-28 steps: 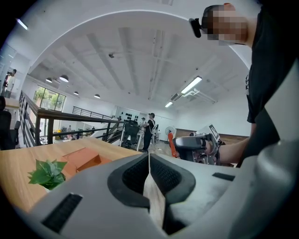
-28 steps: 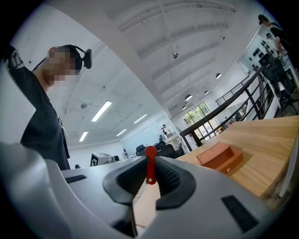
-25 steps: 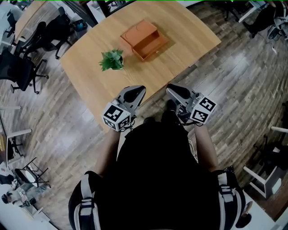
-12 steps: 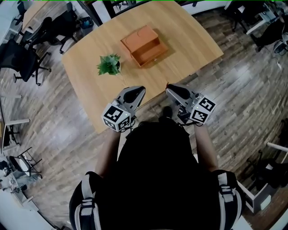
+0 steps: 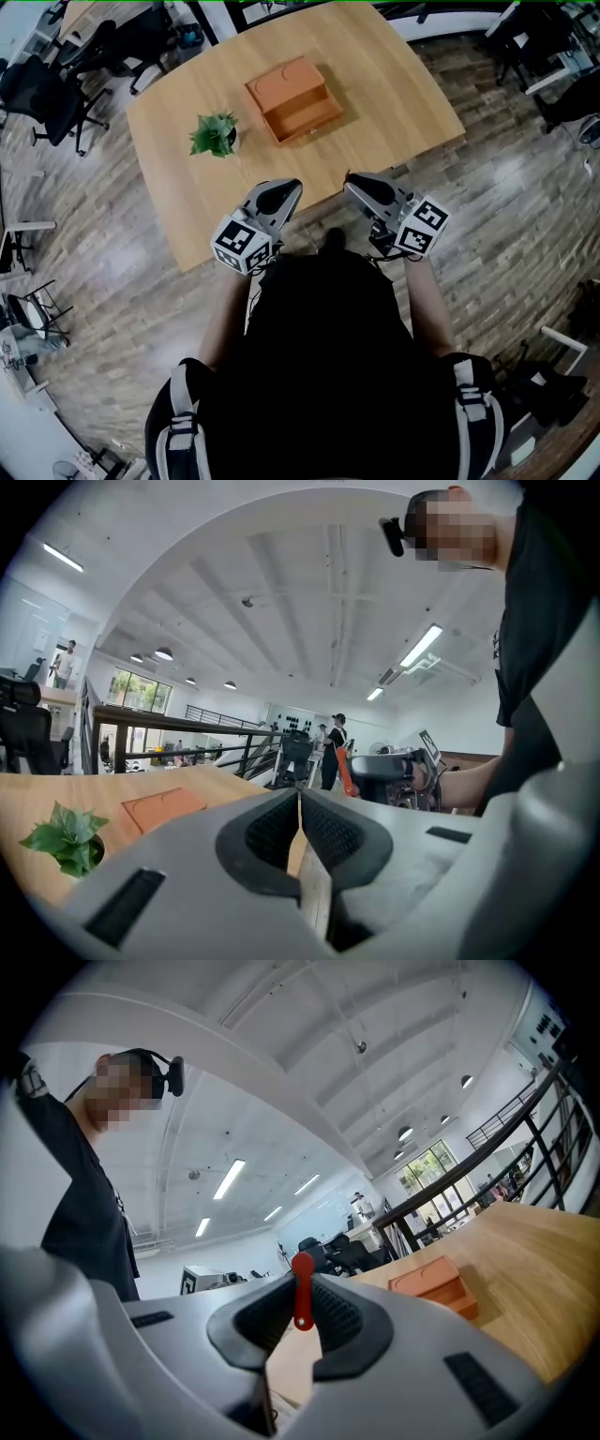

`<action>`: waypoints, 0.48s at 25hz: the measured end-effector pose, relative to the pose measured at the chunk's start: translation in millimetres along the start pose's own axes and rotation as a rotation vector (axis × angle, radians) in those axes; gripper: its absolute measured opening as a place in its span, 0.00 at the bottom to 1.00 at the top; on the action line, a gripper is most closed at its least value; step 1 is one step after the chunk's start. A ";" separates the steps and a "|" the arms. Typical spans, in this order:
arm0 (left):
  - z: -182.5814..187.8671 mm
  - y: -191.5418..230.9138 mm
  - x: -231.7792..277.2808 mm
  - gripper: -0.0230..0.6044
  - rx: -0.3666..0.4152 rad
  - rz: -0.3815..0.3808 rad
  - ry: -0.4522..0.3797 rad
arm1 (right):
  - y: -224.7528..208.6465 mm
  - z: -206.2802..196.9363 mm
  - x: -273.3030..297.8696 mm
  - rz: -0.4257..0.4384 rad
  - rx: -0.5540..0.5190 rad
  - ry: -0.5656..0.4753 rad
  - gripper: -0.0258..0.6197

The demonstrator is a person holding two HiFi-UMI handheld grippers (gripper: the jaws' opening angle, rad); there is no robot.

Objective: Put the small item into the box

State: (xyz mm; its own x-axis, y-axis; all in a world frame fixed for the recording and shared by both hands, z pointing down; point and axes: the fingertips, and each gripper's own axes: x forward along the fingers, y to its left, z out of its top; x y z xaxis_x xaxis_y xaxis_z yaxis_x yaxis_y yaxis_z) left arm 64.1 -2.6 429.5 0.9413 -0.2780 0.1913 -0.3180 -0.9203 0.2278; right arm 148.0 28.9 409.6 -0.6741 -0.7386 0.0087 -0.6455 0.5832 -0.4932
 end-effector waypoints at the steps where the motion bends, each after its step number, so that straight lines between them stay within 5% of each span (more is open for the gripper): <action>1: 0.0 -0.6 4.4 0.09 -0.002 0.010 -0.001 | -4.5 0.8 -2.5 0.007 0.002 0.007 0.14; 12: 7.4 4.9 42.6 0.09 -0.009 0.113 -0.021 | -46.1 23.6 -15.6 0.086 -0.008 0.040 0.14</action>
State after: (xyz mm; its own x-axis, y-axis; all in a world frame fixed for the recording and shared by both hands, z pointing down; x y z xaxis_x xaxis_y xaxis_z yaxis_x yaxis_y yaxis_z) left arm 103.5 -21.0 431.7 0.9015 -0.3859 0.1960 -0.4234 -0.8802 0.2143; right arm 196.7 5.6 411.7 -0.7409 -0.6716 0.0011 -0.5871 0.6469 -0.4866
